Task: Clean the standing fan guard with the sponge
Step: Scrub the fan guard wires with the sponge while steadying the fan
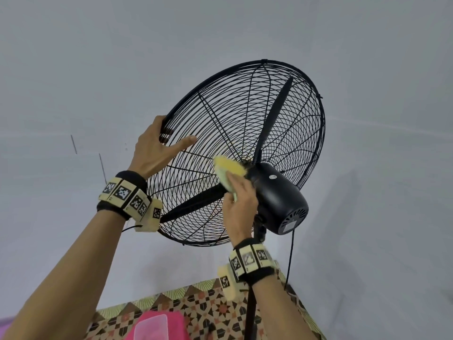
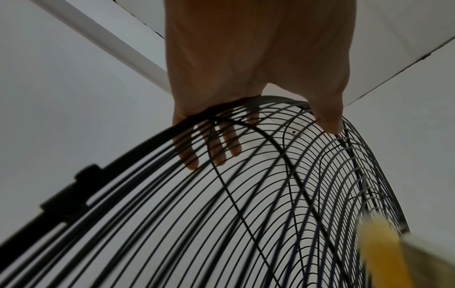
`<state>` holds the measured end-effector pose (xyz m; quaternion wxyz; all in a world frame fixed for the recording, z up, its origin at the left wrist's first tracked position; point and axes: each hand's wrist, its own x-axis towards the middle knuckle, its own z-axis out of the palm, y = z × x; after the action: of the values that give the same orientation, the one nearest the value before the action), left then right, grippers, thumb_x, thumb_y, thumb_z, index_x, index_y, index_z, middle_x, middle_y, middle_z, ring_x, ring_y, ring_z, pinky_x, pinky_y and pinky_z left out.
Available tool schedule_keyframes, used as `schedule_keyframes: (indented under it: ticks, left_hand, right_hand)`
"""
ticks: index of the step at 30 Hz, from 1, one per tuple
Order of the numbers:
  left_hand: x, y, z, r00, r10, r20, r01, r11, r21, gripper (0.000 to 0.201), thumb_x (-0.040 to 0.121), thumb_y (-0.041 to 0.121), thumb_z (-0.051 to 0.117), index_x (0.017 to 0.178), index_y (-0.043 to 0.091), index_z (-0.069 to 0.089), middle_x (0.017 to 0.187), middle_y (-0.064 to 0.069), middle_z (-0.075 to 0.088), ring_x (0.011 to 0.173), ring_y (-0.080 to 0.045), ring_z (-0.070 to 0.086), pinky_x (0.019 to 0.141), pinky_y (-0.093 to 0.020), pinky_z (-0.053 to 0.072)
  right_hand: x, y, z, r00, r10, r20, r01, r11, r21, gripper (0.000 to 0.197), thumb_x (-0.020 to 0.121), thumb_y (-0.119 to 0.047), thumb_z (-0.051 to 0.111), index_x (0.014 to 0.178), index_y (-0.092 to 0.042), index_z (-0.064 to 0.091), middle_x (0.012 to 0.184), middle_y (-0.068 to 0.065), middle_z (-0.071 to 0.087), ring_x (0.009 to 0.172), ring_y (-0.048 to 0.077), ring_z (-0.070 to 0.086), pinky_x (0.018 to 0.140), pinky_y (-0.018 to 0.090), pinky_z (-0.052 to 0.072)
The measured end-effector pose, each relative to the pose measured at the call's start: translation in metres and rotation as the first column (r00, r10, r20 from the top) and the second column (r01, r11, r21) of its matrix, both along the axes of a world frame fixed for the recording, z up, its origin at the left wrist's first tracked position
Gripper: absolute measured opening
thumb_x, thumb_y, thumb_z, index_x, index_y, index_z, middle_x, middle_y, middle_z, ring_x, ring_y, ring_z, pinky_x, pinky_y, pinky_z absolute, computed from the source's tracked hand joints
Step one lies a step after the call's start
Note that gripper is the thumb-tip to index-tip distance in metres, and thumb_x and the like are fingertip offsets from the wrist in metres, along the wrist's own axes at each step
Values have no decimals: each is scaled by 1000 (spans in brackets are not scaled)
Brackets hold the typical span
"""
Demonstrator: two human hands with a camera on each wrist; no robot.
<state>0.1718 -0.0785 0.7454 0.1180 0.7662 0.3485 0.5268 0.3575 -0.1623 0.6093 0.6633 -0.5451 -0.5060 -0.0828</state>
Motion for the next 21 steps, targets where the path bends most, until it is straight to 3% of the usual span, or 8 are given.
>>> schedule_keyframes:
  ticks: [2, 5, 8, 12, 14, 19, 21]
  left_hand:
    - [-2, 0, 0, 1000, 0, 4, 0, 1000, -1, 96, 72, 86, 62, 143, 24, 47, 121, 1, 63, 112, -18, 61, 93, -34, 47]
    - [0, -2, 0, 1000, 1, -5, -1, 1000, 6, 92, 75, 82, 65, 144, 24, 46, 122, 2, 63, 112, -16, 61, 92, -33, 46]
    - [4, -2, 1, 1000, 3, -3, -3, 1000, 12, 89, 76, 82, 66, 142, 25, 47, 120, 3, 63, 110, -16, 62, 92, -33, 48]
    - [0, 0, -1, 1000, 6, 11, -6, 1000, 4, 83, 80, 77, 69, 142, 25, 48, 120, 3, 63, 111, -16, 62, 91, -31, 45]
    - [-2, 0, -2, 1000, 7, 10, -7, 1000, 1, 84, 79, 78, 68, 141, 26, 48, 120, 3, 63, 112, -16, 61, 91, -31, 45]
    - [3, -2, -1, 1000, 2, 10, -2, 1000, 1, 81, 82, 73, 73, 142, 25, 48, 120, 4, 64, 111, -15, 62, 90, -28, 46]
    - [3, -2, -1, 1000, 3, 16, -3, 1000, -3, 82, 80, 75, 72, 142, 26, 49, 120, 4, 64, 111, -15, 62, 91, -29, 46]
  right_hand:
    - [-1, -7, -10, 997, 39, 62, -36, 998, -56, 51, 90, 8, 62, 135, -16, 68, 131, -1, 65, 120, 16, 57, 102, 33, 55]
    - [8, -8, 2, 999, -17, -39, 18, 998, 52, 50, 90, 7, 60, 134, -14, 69, 130, 4, 67, 117, 19, 63, 99, 24, 55]
    - [13, 2, 17, 988, -104, -116, 117, 987, 111, 54, 90, 7, 57, 138, -15, 65, 133, 3, 63, 122, 20, 59, 103, 32, 51]
    - [-3, -4, -1, 998, -30, 50, 31, 999, -16, 53, 91, 7, 61, 138, -16, 66, 130, 0, 64, 115, 17, 56, 100, 27, 51]
    - [-3, -9, -9, 996, -5, 88, 10, 998, -60, 51, 91, 5, 62, 137, -17, 67, 130, 0, 66, 115, 16, 58, 101, 30, 54]
    - [7, -5, 18, 987, -86, -139, 103, 987, 126, 52, 89, 7, 57, 135, -16, 63, 132, 4, 66, 121, 17, 61, 96, 30, 56]
    - [2, -4, 21, 991, -96, -94, 108, 987, 122, 52, 87, 9, 58, 131, -17, 66, 128, 4, 68, 116, 16, 61, 95, 32, 56]
